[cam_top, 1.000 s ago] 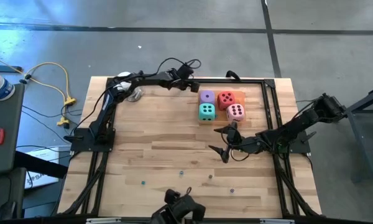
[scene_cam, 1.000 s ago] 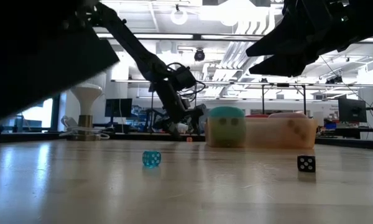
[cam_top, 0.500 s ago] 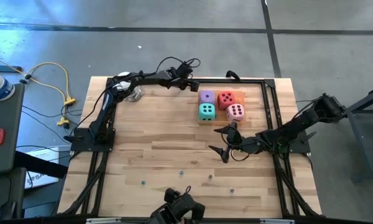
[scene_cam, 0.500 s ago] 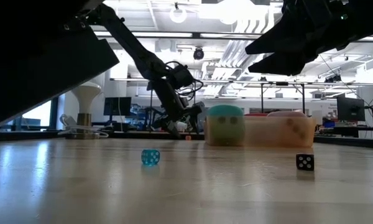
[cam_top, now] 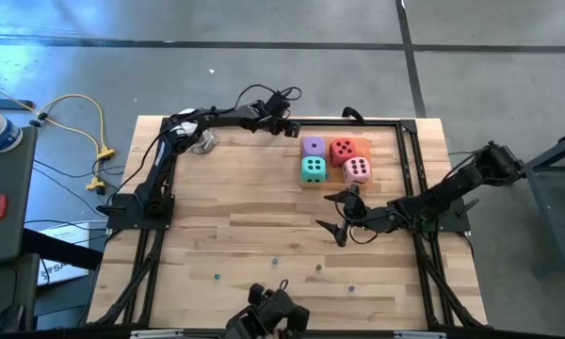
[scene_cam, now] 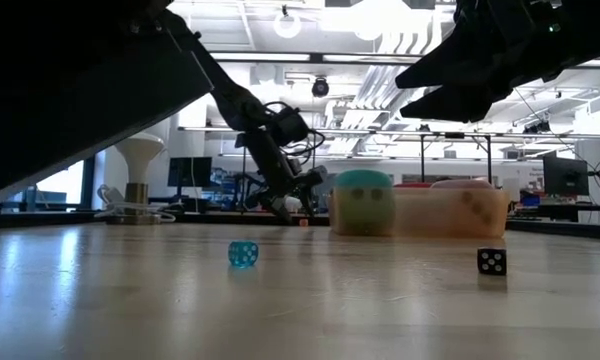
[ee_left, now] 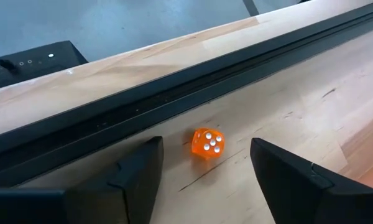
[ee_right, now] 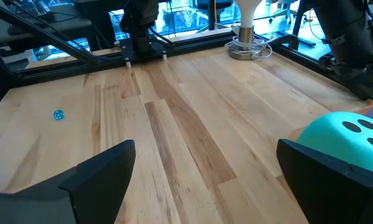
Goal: Pick & Place Dice
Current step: Put the small orange die into the the orange bin
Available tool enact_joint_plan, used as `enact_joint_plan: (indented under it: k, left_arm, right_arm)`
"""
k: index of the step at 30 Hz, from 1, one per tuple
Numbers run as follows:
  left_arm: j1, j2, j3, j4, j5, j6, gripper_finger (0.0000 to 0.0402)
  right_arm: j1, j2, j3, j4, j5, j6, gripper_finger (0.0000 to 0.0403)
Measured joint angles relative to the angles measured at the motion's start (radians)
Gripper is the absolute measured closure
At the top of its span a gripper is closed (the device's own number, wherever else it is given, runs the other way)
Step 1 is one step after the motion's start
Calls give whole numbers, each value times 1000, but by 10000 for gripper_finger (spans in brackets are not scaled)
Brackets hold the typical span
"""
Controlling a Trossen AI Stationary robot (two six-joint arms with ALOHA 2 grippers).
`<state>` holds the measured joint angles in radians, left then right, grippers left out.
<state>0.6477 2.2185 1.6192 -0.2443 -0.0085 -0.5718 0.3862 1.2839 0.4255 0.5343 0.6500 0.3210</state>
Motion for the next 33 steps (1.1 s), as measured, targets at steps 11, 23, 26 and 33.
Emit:
enact_joint_plan:
  k: [11,23,26,33]
  left_arm:
    - [8,3,28,-39,4,52,170]
    - [31,7,45,-86,20,71,170]
    - [31,8,47,-86,17,86,170]
    - [30,8,47,-89,10,118,176]
  right_arm:
    - [0,0,0,0,1,0,20]
    - [0,0,0,-1,1,-3,20]
    - [0,0,0,0,1,-3,20]
    - [0,0,0,0,1,-3,20]
